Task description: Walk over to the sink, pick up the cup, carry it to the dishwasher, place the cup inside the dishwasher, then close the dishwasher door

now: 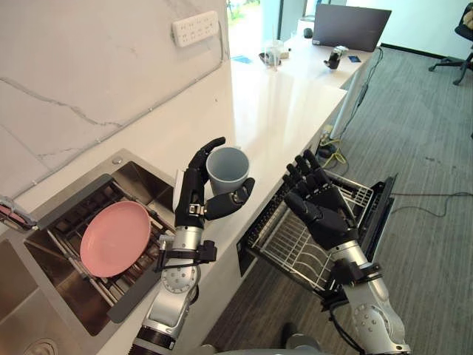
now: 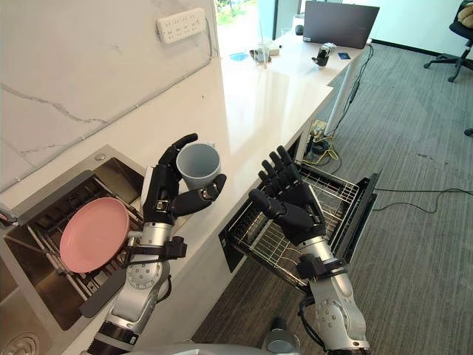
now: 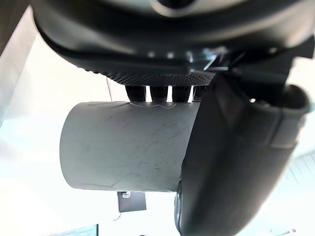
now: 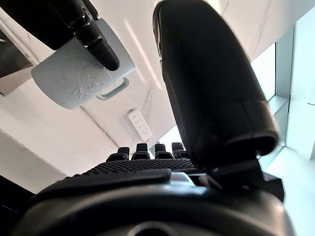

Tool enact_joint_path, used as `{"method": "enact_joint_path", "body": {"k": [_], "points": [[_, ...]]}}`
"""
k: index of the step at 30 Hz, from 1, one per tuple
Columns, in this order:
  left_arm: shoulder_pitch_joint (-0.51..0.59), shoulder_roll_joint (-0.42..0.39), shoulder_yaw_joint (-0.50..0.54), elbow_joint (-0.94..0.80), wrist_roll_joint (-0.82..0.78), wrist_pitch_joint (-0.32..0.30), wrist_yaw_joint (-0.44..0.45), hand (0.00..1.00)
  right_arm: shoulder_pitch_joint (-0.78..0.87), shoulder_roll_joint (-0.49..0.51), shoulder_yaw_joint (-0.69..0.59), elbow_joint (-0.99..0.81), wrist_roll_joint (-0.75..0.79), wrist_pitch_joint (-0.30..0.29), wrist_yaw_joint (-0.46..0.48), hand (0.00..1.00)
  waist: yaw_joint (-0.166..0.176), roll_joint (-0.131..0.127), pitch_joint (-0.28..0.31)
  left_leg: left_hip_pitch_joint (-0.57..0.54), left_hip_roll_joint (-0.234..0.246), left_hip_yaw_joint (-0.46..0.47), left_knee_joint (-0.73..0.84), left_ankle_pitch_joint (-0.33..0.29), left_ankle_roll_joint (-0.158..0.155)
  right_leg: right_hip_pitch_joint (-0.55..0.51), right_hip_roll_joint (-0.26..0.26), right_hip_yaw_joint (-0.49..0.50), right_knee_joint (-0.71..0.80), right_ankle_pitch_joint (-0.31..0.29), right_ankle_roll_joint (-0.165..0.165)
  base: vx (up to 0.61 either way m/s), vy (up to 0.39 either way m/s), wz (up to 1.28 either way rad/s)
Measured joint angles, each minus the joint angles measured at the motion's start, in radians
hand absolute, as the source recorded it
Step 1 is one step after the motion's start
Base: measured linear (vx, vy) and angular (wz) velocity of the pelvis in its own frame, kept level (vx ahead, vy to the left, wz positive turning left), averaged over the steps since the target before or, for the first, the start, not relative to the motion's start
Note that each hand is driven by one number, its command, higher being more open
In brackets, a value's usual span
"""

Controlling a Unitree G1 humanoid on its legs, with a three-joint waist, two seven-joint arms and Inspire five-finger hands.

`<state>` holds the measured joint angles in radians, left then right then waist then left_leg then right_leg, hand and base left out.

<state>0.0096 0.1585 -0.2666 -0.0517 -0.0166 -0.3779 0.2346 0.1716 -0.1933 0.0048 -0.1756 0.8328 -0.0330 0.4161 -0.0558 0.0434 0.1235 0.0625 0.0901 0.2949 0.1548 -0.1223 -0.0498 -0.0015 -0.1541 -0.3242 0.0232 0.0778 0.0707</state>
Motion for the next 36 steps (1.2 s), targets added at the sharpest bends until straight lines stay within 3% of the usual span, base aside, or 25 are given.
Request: {"method": "enact_joint_path", "body": {"k": [8, 21, 27, 36], "points": [[0.000, 0.023, -0.058, -0.031, 0.075, 0.007, 0.002, 0.00, -0.003, -0.009, 0.012, -0.023, -0.081, 0.009, -0.035, 1.00, 0.008, -0.001, -0.001, -0.014, -0.001, -0.005, -0.003, 0.000, 0.000, 0.038, 0.016, -0.017, -0.105, 0.054, -0.001, 0.00, -0.004, 0.02], [-0.004, 0.038, -0.134, -0.031, 0.119, 0.025, 0.001, 0.00, -0.063, -0.044, 0.136, -0.031, -0.159, 0.031, -0.165, 1.00, 0.017, -0.017, -0.021, -0.017, -0.003, -0.015, -0.008, 0.009, 0.003, 0.041, 0.017, -0.027, -0.108, 0.061, -0.003, -0.03, 0.010, 0.02], [-0.023, 0.049, -0.136, -0.031, 0.135, 0.035, -0.001, 0.00, -0.115, -0.064, 0.181, -0.025, -0.209, 0.069, -0.210, 1.00, 0.018, -0.034, -0.032, -0.019, -0.008, -0.029, -0.021, 0.028, 0.006, 0.042, 0.014, -0.035, -0.108, 0.067, -0.007, -0.05, 0.016, 0.06], [-0.028, 0.073, -0.157, -0.030, 0.136, 0.059, -0.001, 0.00, -0.172, -0.082, 0.203, -0.008, -0.268, 0.113, -0.276, 1.00, 0.021, -0.037, -0.033, -0.019, -0.007, -0.037, -0.041, 0.049, 0.003, 0.042, 0.017, -0.042, -0.109, 0.073, -0.014, -0.06, 0.011, 0.03]]}}
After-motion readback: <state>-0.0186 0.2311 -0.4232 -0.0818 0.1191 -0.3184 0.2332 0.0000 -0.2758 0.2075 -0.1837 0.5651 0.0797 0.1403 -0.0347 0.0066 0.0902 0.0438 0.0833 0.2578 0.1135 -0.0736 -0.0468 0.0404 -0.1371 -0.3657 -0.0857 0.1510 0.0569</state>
